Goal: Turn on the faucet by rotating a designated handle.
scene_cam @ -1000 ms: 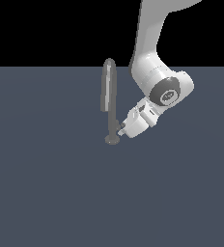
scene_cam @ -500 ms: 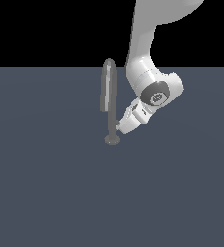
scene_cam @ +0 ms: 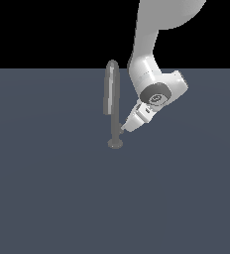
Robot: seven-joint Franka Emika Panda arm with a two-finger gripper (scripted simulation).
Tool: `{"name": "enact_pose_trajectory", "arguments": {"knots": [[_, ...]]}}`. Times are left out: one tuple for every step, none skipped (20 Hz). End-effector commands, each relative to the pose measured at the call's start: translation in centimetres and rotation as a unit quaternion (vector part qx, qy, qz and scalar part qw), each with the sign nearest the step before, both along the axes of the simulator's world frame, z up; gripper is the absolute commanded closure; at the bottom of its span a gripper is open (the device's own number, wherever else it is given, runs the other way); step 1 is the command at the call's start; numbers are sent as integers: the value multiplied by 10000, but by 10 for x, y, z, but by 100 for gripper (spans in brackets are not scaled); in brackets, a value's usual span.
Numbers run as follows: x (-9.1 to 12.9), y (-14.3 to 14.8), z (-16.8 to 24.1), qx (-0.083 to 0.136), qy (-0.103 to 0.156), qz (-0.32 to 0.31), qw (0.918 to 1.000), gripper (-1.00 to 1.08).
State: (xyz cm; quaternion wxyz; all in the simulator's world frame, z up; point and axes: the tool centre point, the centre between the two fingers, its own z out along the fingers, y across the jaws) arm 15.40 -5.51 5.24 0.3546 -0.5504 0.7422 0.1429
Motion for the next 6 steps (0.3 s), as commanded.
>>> {"name": "enact_pose_trajectory", "arguments": {"knots": [[17, 79, 10, 77, -10, -17, 10000, 49], [10, 17, -22, -38, 225, -443, 9988, 49], [27, 10, -25, -208, -188, -219, 9994, 21], [26, 15, -17, -231, -244, -189, 9993, 21], [31, -58, 0, -643, -345, -453, 9963, -43], [30, -66, 4, -729, -366, -508, 9954, -43]]}}
